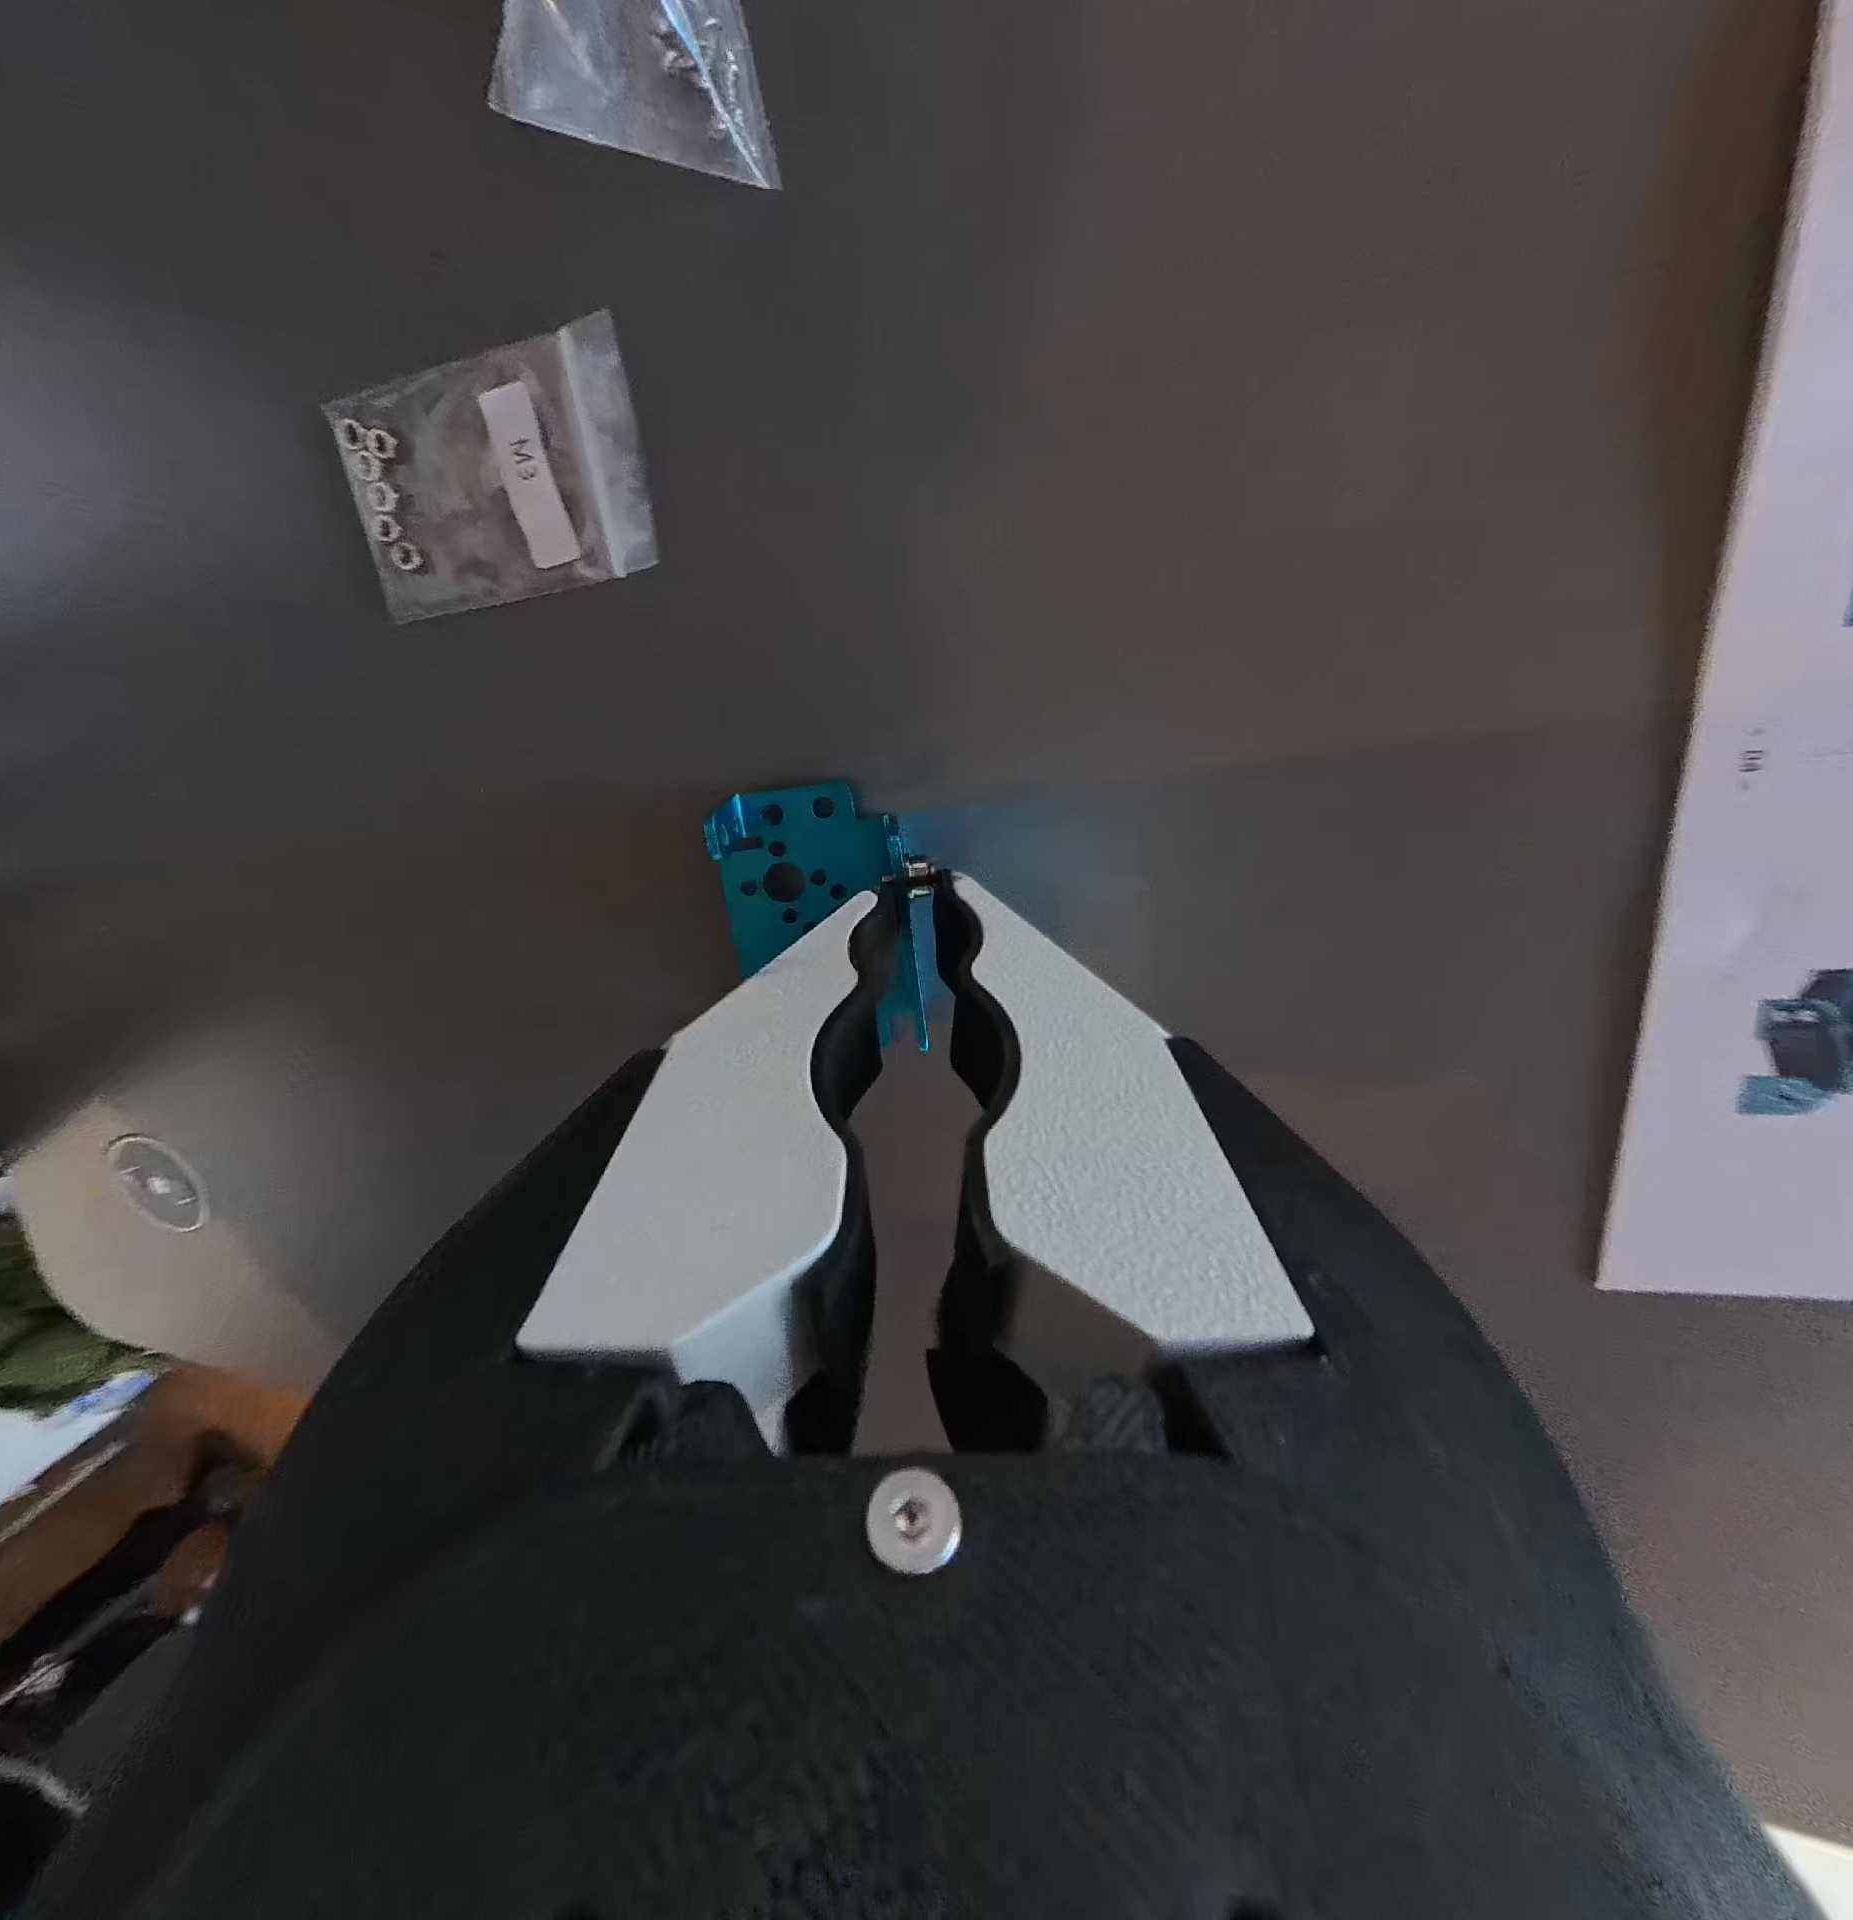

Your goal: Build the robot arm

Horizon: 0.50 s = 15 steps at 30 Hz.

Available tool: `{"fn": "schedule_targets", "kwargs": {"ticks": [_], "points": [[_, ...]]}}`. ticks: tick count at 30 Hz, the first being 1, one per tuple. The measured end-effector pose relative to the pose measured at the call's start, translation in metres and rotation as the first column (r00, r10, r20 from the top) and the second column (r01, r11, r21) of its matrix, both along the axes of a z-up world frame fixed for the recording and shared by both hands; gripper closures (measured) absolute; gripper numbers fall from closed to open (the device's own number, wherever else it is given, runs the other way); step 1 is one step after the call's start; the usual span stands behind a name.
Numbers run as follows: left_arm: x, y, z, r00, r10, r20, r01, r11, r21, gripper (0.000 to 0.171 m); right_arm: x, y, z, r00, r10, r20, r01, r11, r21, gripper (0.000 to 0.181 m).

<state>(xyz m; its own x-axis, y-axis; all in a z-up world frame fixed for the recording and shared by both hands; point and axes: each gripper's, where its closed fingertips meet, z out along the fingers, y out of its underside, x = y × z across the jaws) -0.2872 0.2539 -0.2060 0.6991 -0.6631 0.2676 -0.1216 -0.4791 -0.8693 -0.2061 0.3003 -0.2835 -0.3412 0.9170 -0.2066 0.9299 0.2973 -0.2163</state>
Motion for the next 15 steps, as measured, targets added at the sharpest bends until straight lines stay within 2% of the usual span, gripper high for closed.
{"fn": "schedule_targets", "kwargs": {"ticks": [4, 9, 15], "points": [[0.002, -0.001, -0.001, 1.000, -0.008, -0.004, 0.008, 1.000, -0.005, 0.136, 0.007, -0.014, -0.002, 0.997, -0.031, 0.071, 0.044, 0.980, -0.192, 0.175], [0.004, -0.002, -0.003, 1.000, -0.016, -0.010, 0.016, 1.000, -0.009, 0.136, 0.004, -0.020, -0.004, 0.984, -0.083, 0.158, 0.145, 0.891, -0.430, 0.175], [0.011, -0.004, -0.010, 0.998, -0.054, -0.012, 0.053, 0.998, -0.023, 0.133, 0.000, -0.021, -0.005, 0.977, -0.084, 0.196, 0.183, 0.804, -0.566, 0.175]]}}
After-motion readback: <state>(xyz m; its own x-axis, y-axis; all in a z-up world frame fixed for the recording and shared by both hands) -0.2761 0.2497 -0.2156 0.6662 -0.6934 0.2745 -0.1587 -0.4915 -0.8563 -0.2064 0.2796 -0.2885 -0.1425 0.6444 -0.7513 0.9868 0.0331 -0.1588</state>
